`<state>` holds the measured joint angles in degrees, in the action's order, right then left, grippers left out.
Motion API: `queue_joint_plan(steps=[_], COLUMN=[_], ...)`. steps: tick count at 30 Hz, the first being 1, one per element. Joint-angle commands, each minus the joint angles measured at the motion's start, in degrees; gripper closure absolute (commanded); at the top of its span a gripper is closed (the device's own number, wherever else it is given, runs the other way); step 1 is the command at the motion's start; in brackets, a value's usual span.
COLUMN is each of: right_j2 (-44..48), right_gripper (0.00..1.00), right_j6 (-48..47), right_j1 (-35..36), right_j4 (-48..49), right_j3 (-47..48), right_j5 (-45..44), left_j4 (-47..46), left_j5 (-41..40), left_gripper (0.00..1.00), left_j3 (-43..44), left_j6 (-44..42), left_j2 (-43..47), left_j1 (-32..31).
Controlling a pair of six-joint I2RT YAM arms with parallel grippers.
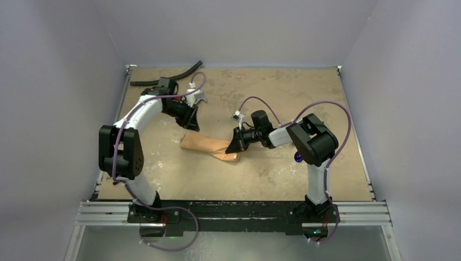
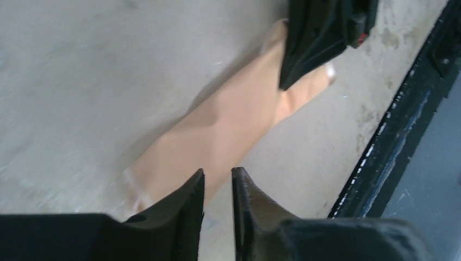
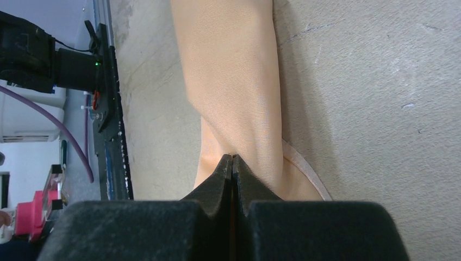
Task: Fold the napkin into a case and place the utensils inside
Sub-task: Smooth out the smaller rectangle-folded napkin at the center of the board.
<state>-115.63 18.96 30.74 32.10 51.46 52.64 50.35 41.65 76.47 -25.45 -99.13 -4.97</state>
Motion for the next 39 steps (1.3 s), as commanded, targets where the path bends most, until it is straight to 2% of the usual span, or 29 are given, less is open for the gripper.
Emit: queue_joint_plan(steps=[1, 5, 9, 15, 20, 26, 30, 32, 34, 39], right_j2=[1.37, 1.75, 2.97, 9.02, 14.27, 7.49, 0.04, -2.49, -4.28, -4.96], right_gripper=[1.00, 1.00, 1.00, 1.00, 1.00, 1.00, 1.00, 1.00, 1.00, 1.00], right_j6=[-2.64, -2.24, -1.91, -0.08, 7.00, 17.23, 25.76, 25.89, 23.11, 19.19], right_j1=[0.29, 0.41, 0.42, 0.38, 0.92, 5.91, 6.25, 6.34, 6.35, 6.31], right_j4=[-2.32, -1.34, 0.33, 3.23, 9.70, 20.98, 33.85, 33.79, 29.39, 24.49], right_j3=[-1.36, -1.86, -2.88, -4.68, -4.50, 0.92, 0.43, 0.63, 1.16, 0.96], right_j5=[-4.09, -3.41, -2.33, 2.93, 6.53, 3.85, 2.26, 1.27, -0.17, -2.51], left_j4=[-4.08, -4.19, -9.91, -16.42, -20.05, -20.63, -20.47, -20.55, -20.53, -20.75], left_j5=[2.46, -2.50, -7.62, -9.55, -10.47, -9.83, -9.32, -9.47, -10.01, -11.67], left_gripper=[0.82, 0.91, 1.00, 1.00, 1.00, 1.00, 1.00, 1.00, 1.00, 1.00], left_j3=[-3.51, -5.86, -11.55, -17.72, -20.84, -21.87, -22.27, -22.53, -22.71, -22.88], left_j6=[1.67, -3.53, -5.99, -7.62, -7.16, -6.51, -6.16, -6.28, -6.36, -6.61], left_j2=[-0.65, -3.84, -2.78, -0.95, 0.28, 1.61, 2.33, 2.64, 2.72, 2.94], left_j1=[-4.85, -4.69, -4.22, -4.28, -4.32, -4.26, -4.19, -4.21, -4.04, -3.84])
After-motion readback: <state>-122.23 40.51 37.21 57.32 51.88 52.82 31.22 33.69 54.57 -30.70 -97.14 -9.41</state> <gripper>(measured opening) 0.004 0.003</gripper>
